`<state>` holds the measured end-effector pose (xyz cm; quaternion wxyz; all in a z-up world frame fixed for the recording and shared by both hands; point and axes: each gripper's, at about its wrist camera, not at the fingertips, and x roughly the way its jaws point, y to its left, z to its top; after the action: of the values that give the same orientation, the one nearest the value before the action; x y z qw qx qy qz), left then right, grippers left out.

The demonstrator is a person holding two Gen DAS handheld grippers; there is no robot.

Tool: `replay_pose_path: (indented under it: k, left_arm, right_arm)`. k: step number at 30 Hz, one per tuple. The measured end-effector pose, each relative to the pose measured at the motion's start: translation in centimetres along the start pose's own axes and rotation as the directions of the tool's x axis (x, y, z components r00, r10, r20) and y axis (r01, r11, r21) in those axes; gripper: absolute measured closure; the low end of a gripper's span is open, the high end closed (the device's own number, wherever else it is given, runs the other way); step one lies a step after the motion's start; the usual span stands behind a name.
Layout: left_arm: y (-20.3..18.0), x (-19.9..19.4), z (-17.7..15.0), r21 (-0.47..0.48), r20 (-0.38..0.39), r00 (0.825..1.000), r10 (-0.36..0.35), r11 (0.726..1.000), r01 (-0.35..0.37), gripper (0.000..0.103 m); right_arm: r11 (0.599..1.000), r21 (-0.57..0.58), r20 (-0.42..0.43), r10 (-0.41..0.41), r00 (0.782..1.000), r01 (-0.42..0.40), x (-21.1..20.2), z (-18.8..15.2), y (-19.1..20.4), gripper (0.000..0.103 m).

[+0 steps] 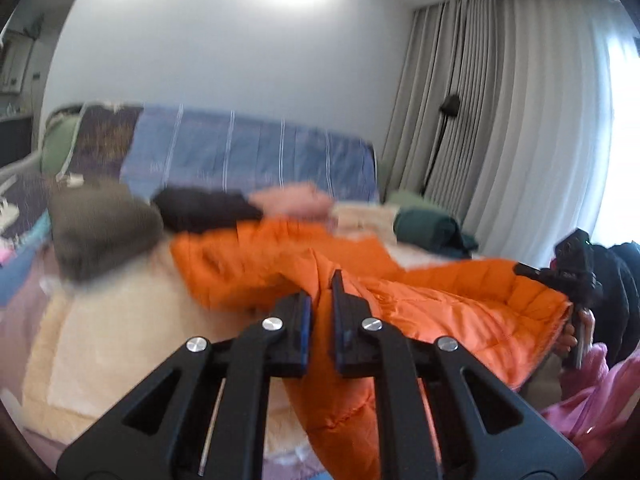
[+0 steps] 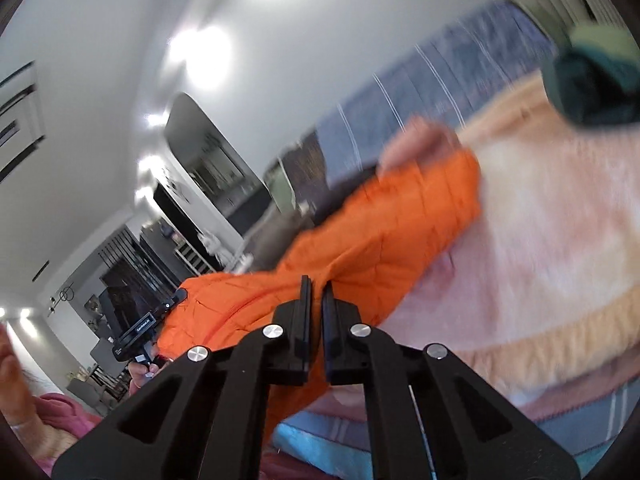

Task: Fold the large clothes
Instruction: 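Pinch the folded jacket with both grippers and flatten it on the bed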

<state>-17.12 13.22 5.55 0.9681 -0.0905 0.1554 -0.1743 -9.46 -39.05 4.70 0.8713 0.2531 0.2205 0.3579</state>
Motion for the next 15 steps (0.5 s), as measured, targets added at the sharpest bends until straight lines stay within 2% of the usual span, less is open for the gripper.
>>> replay_pose_path:
  k: [4, 7, 15]
  left_arm:
    - [-0.1, -2.3, 1.3, -0.015, 0.088, 0.996, 0.017, 1.000, -0.016, 0.089]
    - [0.1, -2.3, 1.3, -0.045, 0.111, 0.993, 0.027, 0.999, -0.022, 0.082]
    - [1.2, 1.1, 1.4, -0.036, 0.058, 0.991, 0.119, 0.992, -0.117, 0.080]
  right_arm:
    - [0.996, -0.084, 0.099, -0.035, 0.994, 0.043, -2.4, 1.2, 2.3, 0.098]
    - [0.995, -0.086, 0.141, -0.047, 0.989, 0.059, -2.5, 1.7, 1.7, 0.098]
    - [0.991, -0.037, 0.147, -0.126, 0.981, 0.132, 2.6, 3.5, -1.3, 0.098]
